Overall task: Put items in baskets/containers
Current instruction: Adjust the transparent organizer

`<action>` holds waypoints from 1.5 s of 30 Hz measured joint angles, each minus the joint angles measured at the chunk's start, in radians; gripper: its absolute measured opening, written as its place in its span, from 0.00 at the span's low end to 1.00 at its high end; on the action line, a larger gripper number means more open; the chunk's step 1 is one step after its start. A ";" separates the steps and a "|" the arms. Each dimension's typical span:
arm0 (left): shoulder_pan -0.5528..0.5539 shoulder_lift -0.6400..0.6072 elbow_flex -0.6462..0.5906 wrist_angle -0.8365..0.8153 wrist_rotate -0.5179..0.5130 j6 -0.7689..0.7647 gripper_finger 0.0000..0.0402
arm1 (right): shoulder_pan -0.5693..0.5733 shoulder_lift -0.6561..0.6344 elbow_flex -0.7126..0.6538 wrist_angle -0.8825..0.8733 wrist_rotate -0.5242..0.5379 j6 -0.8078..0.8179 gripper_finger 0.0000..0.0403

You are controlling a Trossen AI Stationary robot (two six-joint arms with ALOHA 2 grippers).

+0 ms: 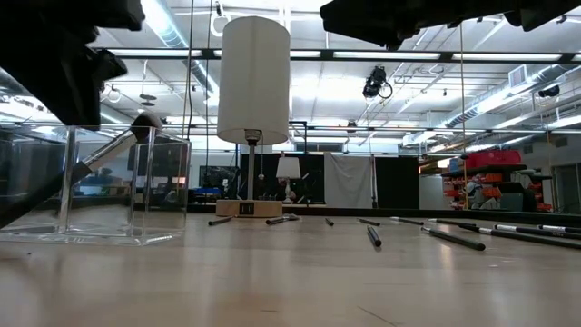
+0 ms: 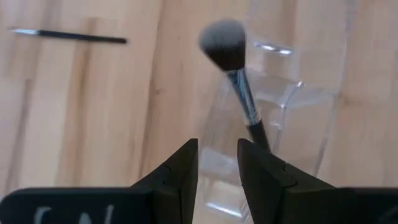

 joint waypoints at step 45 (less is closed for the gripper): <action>0.116 0.081 -0.003 -0.036 0.187 0.143 0.09 | 0.000 0.000 0.000 -0.011 0.000 0.015 0.44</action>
